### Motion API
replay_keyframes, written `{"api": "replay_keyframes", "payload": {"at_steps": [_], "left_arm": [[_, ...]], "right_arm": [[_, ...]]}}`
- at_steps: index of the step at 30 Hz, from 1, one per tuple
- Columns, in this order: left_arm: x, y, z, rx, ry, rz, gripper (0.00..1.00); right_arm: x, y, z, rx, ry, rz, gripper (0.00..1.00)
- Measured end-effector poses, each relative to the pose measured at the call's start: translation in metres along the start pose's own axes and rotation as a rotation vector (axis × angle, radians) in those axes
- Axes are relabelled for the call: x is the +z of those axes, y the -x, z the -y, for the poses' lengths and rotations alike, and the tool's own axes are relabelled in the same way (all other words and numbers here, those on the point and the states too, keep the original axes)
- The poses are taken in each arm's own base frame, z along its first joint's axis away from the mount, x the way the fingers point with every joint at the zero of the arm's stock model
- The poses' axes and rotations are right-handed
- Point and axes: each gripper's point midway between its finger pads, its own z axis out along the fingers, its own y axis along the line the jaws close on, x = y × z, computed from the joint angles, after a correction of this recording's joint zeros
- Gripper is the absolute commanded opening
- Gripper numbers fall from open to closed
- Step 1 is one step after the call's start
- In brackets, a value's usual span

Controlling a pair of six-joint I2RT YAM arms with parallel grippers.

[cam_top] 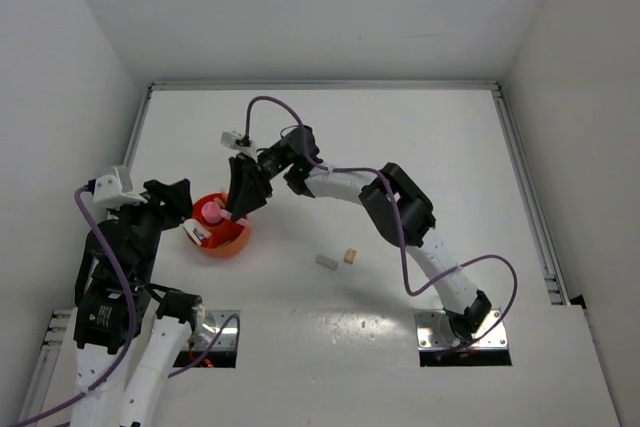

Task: Sort the stationery into containers
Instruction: Place the pen in the storage box.

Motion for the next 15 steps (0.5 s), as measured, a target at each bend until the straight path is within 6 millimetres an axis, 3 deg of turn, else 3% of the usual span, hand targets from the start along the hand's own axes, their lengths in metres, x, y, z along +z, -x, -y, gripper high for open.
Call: {"api": "replay_keyframes", "payload": {"at_steps": [5, 12, 15], "left_arm": [[0.0, 0.0, 0.0, 0.0, 0.0, 0.0, 0.64], [0.0, 0.0, 0.0, 0.0, 0.003, 0.001, 0.64], [0.0, 0.0, -0.001, 0.0, 0.003, 0.001, 0.64]], "right_arm": [[0.002, 0.006, 0.011, -0.076, 0.006, 0.003, 0.0], [0.005, -0.014, 0.034, -0.099, -0.012, 0.025, 0.0], [0.006, -0.013, 0.041, -0.139, -0.032, 0.045, 0.0]]}}
